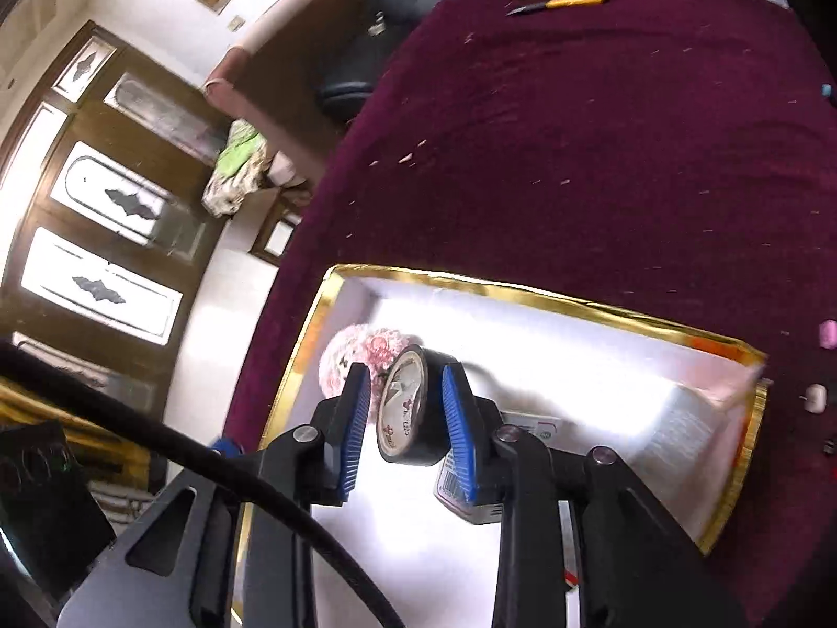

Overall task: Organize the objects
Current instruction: 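Place the pink ball and tape roll into the gold tray, opening both grippers, then grasp the white spray bottle with the left gripper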

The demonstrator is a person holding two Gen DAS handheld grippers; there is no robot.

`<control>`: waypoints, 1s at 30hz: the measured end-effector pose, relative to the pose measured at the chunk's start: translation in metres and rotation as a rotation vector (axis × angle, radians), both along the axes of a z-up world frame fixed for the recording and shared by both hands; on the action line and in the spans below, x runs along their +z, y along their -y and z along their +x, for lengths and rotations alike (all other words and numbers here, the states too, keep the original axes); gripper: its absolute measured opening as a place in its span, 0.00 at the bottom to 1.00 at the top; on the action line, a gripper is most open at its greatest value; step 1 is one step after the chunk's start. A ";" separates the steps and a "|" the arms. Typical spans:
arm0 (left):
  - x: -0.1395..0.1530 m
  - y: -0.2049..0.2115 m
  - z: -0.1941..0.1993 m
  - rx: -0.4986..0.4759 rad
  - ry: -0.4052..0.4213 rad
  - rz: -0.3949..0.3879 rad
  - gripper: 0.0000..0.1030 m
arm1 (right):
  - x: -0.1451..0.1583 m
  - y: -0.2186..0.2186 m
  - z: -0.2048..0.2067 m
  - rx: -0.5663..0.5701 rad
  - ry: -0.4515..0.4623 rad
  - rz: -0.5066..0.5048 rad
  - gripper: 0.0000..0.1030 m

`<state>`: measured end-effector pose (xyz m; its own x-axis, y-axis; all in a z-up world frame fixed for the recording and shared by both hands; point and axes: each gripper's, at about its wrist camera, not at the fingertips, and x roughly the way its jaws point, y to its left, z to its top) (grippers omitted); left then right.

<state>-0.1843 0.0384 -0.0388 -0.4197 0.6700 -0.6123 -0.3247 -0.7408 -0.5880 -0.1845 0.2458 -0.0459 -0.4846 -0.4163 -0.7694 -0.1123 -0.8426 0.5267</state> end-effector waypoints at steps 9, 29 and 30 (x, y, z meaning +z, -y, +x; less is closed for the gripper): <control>-0.008 0.005 0.008 0.004 0.015 0.022 0.52 | 0.033 -0.016 0.042 -0.003 -0.101 0.020 0.28; 0.007 0.037 0.058 0.065 -0.023 0.096 0.52 | 0.037 -0.043 0.082 -0.054 -0.104 -0.112 0.34; 0.007 0.034 0.060 0.055 -0.024 0.095 0.52 | 0.050 -0.046 0.096 -0.056 -0.144 -0.057 0.34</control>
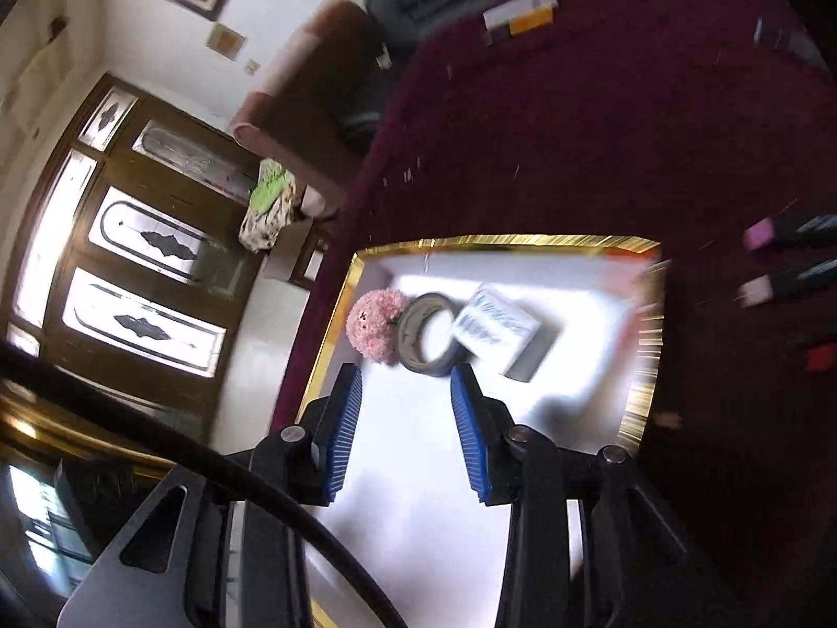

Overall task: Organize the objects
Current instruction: 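Grasp the white spray bottle with the left gripper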

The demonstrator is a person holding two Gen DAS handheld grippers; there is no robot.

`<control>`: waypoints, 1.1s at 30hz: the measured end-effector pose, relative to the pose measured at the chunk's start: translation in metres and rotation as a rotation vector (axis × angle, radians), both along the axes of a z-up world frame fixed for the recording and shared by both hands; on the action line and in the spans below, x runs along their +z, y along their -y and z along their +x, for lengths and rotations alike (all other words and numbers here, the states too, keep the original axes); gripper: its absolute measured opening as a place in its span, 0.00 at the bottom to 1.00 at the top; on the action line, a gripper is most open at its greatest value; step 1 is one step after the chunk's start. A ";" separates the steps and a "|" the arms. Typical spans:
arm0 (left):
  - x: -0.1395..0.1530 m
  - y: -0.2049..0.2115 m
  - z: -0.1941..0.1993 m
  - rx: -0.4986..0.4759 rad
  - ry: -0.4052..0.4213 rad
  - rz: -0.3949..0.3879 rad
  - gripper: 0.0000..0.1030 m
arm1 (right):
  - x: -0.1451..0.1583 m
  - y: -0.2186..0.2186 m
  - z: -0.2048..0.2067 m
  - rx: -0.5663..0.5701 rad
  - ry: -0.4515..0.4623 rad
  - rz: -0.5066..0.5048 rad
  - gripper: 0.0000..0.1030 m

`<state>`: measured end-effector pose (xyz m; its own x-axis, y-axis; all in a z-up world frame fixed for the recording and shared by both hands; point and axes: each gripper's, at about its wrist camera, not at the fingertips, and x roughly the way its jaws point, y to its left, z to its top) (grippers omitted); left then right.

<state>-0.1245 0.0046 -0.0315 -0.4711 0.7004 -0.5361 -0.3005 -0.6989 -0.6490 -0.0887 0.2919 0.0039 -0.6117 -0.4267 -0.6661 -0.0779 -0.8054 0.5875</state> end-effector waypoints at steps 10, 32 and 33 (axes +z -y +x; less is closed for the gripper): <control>0.017 -0.115 0.057 -0.297 -0.128 -0.149 0.52 | 0.046 -0.072 0.196 -0.397 -0.321 0.421 1.00; -0.031 -0.357 0.173 -0.725 -0.320 -0.586 0.51 | -0.050 -0.213 0.309 -0.629 -0.137 0.086 0.97; -0.032 -0.360 0.173 -0.727 -0.324 -0.597 0.51 | -0.052 -0.214 0.308 -0.629 -0.137 0.083 0.97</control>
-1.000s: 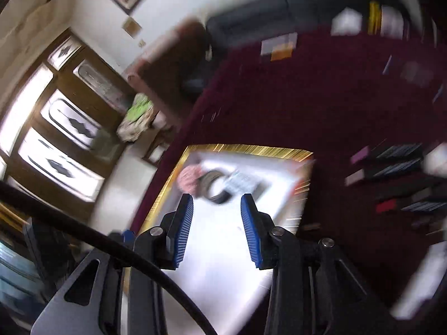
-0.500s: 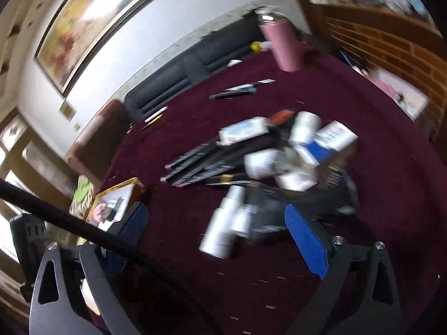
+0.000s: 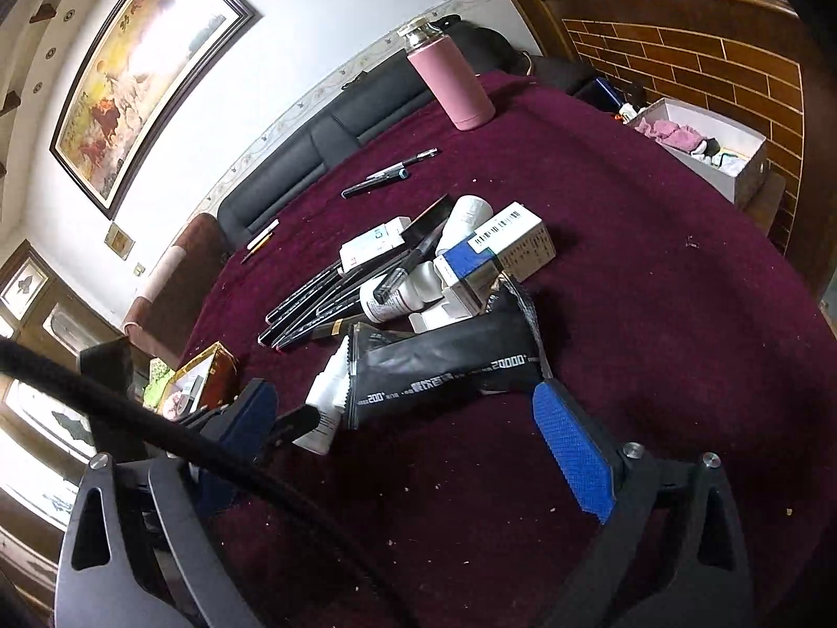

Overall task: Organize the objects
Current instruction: 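Grasp the white spray bottle with the left gripper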

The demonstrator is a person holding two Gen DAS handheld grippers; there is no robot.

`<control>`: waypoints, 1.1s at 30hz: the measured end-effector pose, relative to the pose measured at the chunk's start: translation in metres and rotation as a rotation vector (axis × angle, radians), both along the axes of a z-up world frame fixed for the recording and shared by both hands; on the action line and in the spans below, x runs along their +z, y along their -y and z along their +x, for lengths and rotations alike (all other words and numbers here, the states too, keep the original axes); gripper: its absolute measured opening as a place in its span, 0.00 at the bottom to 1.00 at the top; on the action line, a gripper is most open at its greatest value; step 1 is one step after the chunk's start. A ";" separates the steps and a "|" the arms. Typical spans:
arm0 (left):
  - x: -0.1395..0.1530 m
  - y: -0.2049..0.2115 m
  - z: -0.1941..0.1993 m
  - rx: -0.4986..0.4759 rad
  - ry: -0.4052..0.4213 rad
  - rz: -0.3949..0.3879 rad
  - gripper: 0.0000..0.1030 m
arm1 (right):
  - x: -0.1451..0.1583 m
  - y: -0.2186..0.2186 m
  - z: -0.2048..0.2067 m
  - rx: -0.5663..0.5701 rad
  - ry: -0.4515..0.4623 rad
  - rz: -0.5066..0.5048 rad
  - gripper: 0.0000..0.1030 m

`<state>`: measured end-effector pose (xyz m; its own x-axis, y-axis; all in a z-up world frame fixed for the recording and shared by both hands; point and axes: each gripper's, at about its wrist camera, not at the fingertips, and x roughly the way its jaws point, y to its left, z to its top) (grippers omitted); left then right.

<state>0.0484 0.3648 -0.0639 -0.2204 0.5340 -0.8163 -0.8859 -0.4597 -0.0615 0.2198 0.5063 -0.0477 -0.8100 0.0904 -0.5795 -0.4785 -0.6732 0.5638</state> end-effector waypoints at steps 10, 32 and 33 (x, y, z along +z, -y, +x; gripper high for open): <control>-0.022 -0.034 0.009 -0.052 -0.127 -0.071 0.40 | -0.010 -0.006 -0.003 0.003 0.021 -0.023 0.97; 0.031 0.127 -0.026 0.162 0.176 0.277 0.24 | 0.014 0.028 -0.098 0.209 0.150 0.056 0.84; 0.031 0.131 -0.026 0.163 0.177 0.285 0.24 | 0.013 0.026 -0.107 0.214 0.179 0.057 0.81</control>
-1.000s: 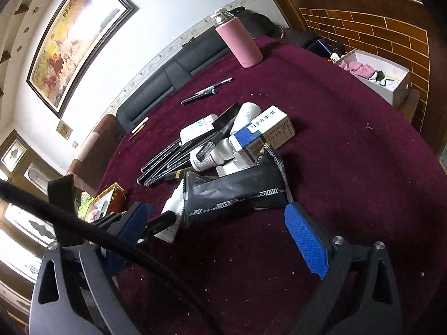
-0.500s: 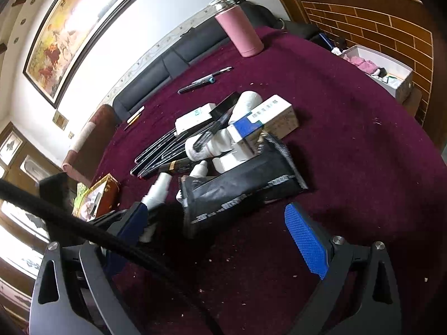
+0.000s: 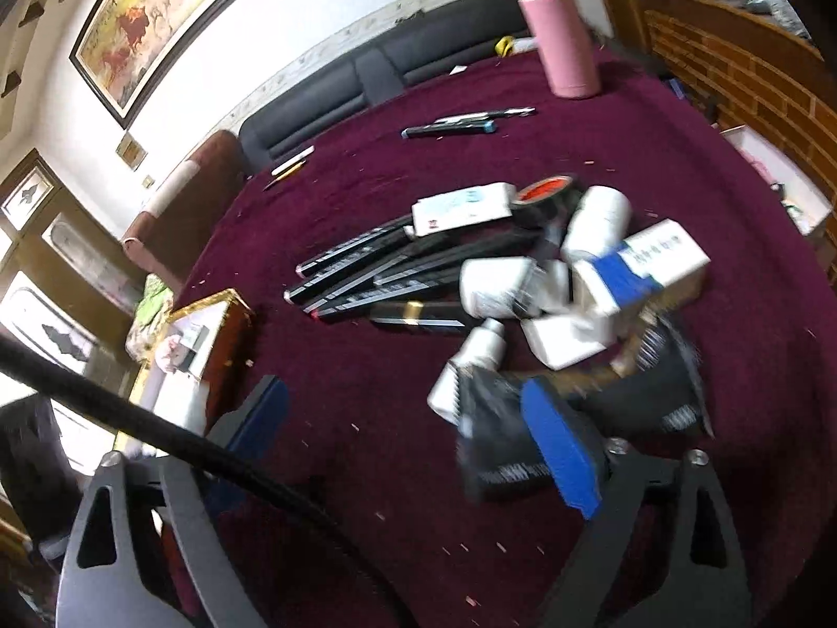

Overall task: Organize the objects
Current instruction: 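Grasp the white spray bottle with the left gripper, then carry spray bottle into tray with left gripper while right carries small white bottle there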

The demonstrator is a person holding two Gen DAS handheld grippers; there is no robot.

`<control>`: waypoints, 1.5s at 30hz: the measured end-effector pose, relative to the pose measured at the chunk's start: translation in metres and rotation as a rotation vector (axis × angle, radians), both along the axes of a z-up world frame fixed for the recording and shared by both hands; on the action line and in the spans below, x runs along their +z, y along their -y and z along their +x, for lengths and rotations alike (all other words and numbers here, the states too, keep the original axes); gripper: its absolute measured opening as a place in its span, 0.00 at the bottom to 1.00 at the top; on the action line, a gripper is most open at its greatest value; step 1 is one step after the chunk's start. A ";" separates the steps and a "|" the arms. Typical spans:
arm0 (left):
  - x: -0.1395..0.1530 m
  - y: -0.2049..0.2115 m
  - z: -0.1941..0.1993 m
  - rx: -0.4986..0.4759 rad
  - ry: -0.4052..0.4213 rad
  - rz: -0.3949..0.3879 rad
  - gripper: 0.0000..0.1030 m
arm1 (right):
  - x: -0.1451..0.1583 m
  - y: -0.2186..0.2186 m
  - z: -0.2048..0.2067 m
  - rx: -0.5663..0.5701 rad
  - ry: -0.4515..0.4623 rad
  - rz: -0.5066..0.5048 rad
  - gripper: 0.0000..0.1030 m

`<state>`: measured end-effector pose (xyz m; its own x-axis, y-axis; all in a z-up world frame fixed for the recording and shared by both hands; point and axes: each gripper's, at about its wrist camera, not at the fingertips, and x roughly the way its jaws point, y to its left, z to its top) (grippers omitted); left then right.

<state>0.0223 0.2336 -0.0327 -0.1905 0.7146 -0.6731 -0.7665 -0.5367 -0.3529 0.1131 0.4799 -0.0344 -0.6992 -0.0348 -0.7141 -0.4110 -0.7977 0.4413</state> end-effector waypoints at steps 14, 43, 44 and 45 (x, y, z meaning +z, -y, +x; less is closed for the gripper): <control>-0.006 0.043 -0.017 0.043 0.036 0.091 0.24 | -0.042 0.003 -0.073 0.030 0.416 0.157 0.28; -0.023 0.127 -0.116 0.363 0.028 -0.063 0.24 | 0.013 0.140 -0.125 0.415 0.063 -0.248 0.23; -0.026 0.122 -0.123 0.355 0.039 -0.078 0.24 | 0.013 0.147 -0.132 0.422 0.073 -0.239 0.23; -0.028 0.119 -0.128 0.344 0.049 -0.086 0.24 | 0.012 0.155 -0.141 0.428 0.084 -0.229 0.23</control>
<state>-0.1057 0.1145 -0.0608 -0.3764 0.5546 -0.7421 -0.5192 -0.7897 -0.3268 -0.0278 0.3247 -0.0222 -0.5280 -0.4688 -0.7081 -0.1092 -0.7894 0.6041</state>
